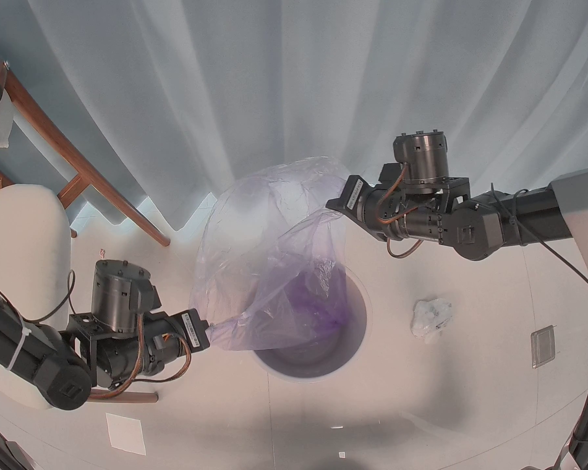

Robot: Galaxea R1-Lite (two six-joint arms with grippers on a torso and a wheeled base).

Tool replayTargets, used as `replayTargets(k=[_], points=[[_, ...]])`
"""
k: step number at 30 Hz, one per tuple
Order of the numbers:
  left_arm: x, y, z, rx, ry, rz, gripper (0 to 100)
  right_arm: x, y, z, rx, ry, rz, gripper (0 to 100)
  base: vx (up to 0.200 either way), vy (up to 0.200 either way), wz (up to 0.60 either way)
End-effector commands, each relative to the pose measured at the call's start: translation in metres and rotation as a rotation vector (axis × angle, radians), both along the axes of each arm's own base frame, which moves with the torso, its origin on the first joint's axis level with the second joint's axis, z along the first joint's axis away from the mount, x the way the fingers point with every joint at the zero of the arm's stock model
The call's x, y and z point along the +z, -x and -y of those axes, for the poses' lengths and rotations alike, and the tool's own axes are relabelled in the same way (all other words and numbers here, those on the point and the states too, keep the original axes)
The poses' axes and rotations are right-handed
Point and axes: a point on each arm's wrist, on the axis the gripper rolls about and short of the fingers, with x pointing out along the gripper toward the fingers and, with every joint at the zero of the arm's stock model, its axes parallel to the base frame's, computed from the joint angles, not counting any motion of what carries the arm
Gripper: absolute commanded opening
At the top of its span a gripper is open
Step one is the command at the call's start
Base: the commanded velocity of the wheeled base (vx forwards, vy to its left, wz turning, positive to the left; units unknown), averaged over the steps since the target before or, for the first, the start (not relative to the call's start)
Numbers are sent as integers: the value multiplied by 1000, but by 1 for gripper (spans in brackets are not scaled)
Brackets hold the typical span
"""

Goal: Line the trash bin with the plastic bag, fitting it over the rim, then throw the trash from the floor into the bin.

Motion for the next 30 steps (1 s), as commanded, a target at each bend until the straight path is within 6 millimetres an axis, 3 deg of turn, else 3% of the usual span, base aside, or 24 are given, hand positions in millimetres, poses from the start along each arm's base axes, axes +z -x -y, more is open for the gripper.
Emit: replayTargets(k=[1, 4, 13, 23, 30], points=[[-6, 20, 3, -25, 8, -41, 0, -12, -11, -14, 22, 6, -3, 0, 0, 0, 0], [-16, 29, 5, -26, 11, -95, 0, -16, -11, -11, 27, 37, -1, 0, 0, 0, 0], [-30, 26, 7, -5, 8, -153, 0, -28, -11, 16, -12, 78, -36, 0, 0, 0, 0], [-57, 17, 11, 40, -71, -217, 0, -52, -4, 59, -78, 105, -138, 0, 0, 0, 0], [-53, 12, 16, 37, -52, -188, 0, -55, 5, 75, -92, 81, -105, 0, 0, 0, 0]])
